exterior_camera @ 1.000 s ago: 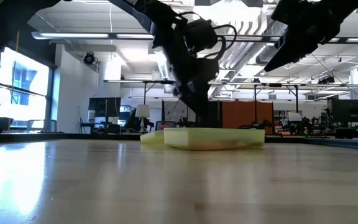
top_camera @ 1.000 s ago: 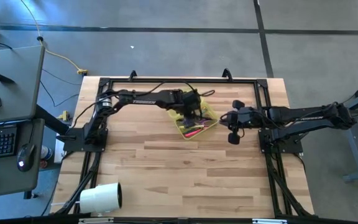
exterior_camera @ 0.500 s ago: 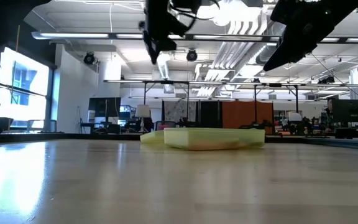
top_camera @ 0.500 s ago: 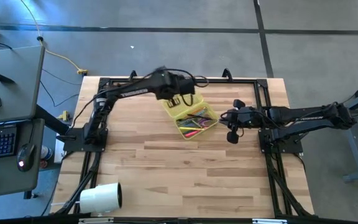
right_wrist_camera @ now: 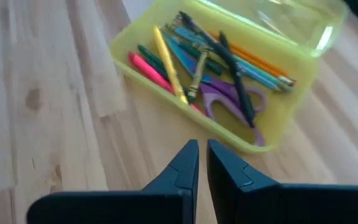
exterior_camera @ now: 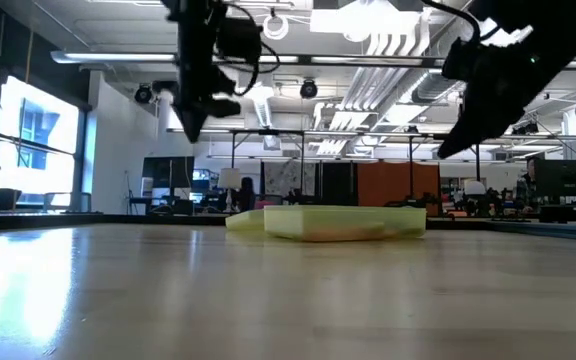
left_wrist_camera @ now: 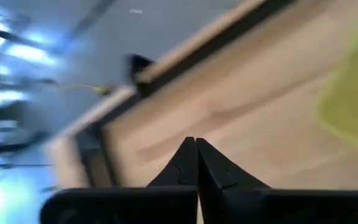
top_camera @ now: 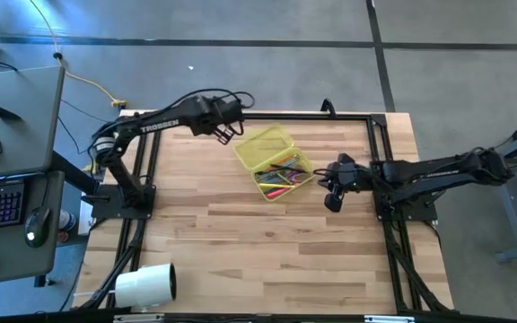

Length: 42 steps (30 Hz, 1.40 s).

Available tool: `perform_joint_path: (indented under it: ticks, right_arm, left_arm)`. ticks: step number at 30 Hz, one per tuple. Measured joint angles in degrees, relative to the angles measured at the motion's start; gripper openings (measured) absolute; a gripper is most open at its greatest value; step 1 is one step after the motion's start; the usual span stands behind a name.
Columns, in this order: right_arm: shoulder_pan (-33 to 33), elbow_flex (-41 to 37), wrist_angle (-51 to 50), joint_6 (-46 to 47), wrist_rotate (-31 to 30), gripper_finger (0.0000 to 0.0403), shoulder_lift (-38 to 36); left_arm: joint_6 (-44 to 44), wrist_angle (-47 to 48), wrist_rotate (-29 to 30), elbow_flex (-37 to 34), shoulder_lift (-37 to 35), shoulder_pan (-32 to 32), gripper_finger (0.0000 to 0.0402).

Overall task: Pick & place school supplies into a supply box
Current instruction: Close the supply box

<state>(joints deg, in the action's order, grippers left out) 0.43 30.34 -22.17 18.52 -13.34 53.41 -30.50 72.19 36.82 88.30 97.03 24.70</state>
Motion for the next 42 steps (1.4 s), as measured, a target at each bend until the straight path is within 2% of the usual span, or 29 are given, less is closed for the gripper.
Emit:
perform_joint_path:
  ticks: [3,6,8,10,13,17,20,24,28,32,38,42]
  right_arm:
    - [0.0,-4.4,7.2,-0.4,2.0,0.0016,0.0]
    - [0.0,-7.6,14.3,-0.5,4.7,0.0016,0.0]
    - [0.0,-9.4,17.8,-0.5,7.1,0.0016,0.0]
    - [0.0,-11.0,20.4,-0.9,8.3,0.0014,0.0]
    - [0.0,-14.5,28.6,-1.0,6.5,0.0006,0.3]
    - [0.0,-19.8,38.5,-0.7,6.5,0.0001,1.7]
    - [0.0,-22.4,42.7,1.1,6.9,0.0001,3.1]
    - [0.0,-23.7,45.0,2.8,6.5,0.0001,5.4]
    - [0.0,-23.7,46.9,4.5,4.1,0.0001,9.7]
    - [0.0,-23.7,53.1,5.0,3.3,0.0001,15.3]
    - [0.0,-23.3,58.8,4.9,4.5,0.0001,23.8]
    - [0.0,-20.5,59.0,4.4,4.5,0.0000,27.9]
  left_arm:
    - [5.3,-17.0,-10.7,-9.5,-1.0,0.7,0.0045]
    - [10.7,-35.0,-23.0,-16.3,-0.9,2.1,0.0043]
    - [11.7,-44.1,-24.0,-19.0,-0.3,3.0,0.0025]
    - [11.7,-48.7,-22.6,-20.3,0.9,4.5,0.0013]
    - [10.3,-53.6,-23.1,-20.4,2.4,7.9,0.0022]
    - [5.3,-54.9,-32.1,-20.4,6.0,12.2,0.0041]
    - [4.2,-54.8,-36.3,-20.4,8.8,13.4,0.0030]
    - [3.2,-55.4,-37.0,-20.4,11.9,13.5,0.0012]
    - [3.2,-56.1,-37.4,-20.3,12.7,13.1,0.0038]
    - [3.1,-56.2,-36.9,-20.4,12.9,12.7,0.0055]
    - [3.2,-56.1,-36.9,-20.3,13.5,12.6,0.0014]
    - [3.4,-56.6,-38.6,-20.3,14.7,12.0,0.0025]
